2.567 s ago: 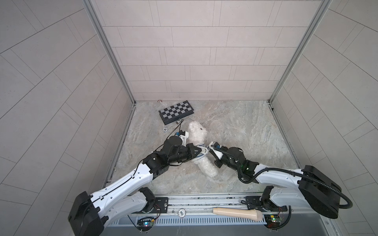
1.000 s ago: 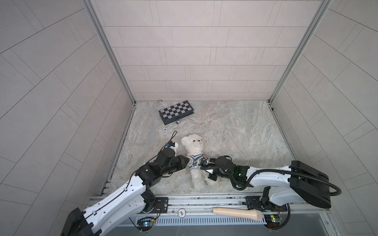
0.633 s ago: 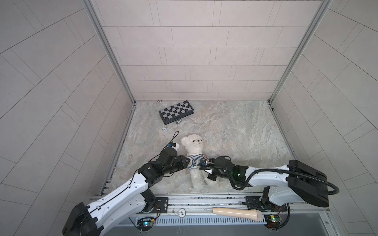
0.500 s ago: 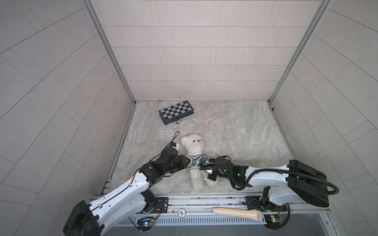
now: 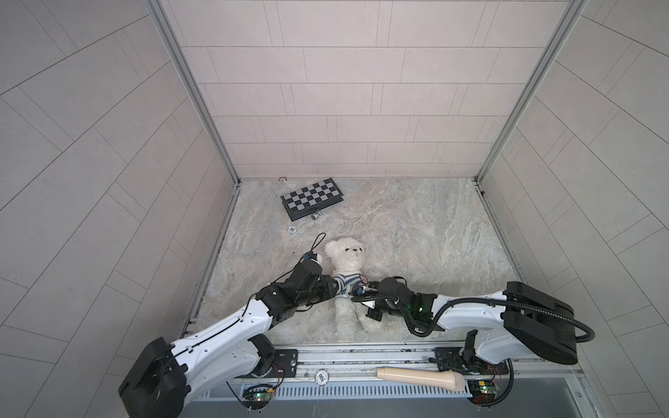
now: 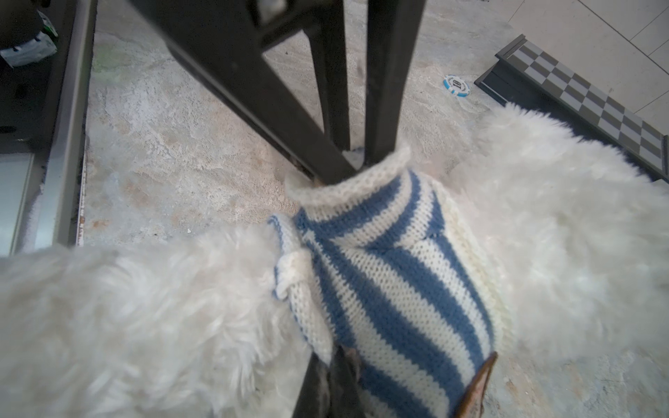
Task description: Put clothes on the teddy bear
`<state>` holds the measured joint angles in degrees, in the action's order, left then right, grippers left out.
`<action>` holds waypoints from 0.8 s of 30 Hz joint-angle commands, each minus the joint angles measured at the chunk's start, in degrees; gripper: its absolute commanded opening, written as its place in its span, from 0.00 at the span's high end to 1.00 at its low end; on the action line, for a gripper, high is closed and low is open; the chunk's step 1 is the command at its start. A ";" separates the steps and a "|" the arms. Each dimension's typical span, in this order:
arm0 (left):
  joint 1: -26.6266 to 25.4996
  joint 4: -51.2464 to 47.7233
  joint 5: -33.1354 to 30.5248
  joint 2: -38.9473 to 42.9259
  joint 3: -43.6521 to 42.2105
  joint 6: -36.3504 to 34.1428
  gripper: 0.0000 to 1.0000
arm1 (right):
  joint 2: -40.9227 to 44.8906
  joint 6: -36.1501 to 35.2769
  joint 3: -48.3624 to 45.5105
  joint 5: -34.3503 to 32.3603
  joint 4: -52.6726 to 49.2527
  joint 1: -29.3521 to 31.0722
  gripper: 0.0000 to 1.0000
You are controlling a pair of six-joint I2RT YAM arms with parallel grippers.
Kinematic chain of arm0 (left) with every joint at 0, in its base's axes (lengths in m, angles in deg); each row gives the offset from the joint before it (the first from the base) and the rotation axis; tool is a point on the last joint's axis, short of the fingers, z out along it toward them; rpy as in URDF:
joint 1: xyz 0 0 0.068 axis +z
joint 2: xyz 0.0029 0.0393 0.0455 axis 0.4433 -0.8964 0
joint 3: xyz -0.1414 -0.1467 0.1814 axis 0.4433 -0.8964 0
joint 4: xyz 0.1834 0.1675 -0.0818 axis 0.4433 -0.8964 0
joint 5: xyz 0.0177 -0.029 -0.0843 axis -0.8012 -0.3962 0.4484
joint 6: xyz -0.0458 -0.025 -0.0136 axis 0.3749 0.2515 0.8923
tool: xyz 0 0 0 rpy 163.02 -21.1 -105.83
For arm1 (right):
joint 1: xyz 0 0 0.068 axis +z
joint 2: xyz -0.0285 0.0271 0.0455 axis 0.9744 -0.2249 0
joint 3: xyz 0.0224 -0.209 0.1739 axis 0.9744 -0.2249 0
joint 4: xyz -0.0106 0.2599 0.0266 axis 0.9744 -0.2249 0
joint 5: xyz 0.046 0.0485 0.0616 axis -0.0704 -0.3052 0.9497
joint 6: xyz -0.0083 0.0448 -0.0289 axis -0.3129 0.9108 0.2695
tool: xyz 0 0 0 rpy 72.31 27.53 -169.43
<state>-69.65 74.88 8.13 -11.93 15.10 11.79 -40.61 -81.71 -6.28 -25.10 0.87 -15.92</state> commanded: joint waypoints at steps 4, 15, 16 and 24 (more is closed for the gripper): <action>-1.04 1.22 -0.73 -2.23 0.15 -0.76 0.79 | -1.81 -1.29 0.73 0.61 -0.81 0.53 1.00; 0.47 -1.76 -0.39 3.75 0.53 -3.24 1.00 | 1.41 0.61 -1.60 -6.01 -4.55 0.46 1.00; 1.29 -1.53 0.59 4.91 0.37 -3.61 1.00 | 1.92 0.81 -1.65 -6.71 -5.35 0.30 1.00; 6.31 -0.58 9.08 10.29 0.31 -6.85 1.00 | 3.58 1.57 -1.67 -9.82 -9.46 -0.48 1.00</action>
<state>-64.58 73.42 14.23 -3.30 15.08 7.14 -37.47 -81.01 -6.78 -31.84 -3.04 -15.95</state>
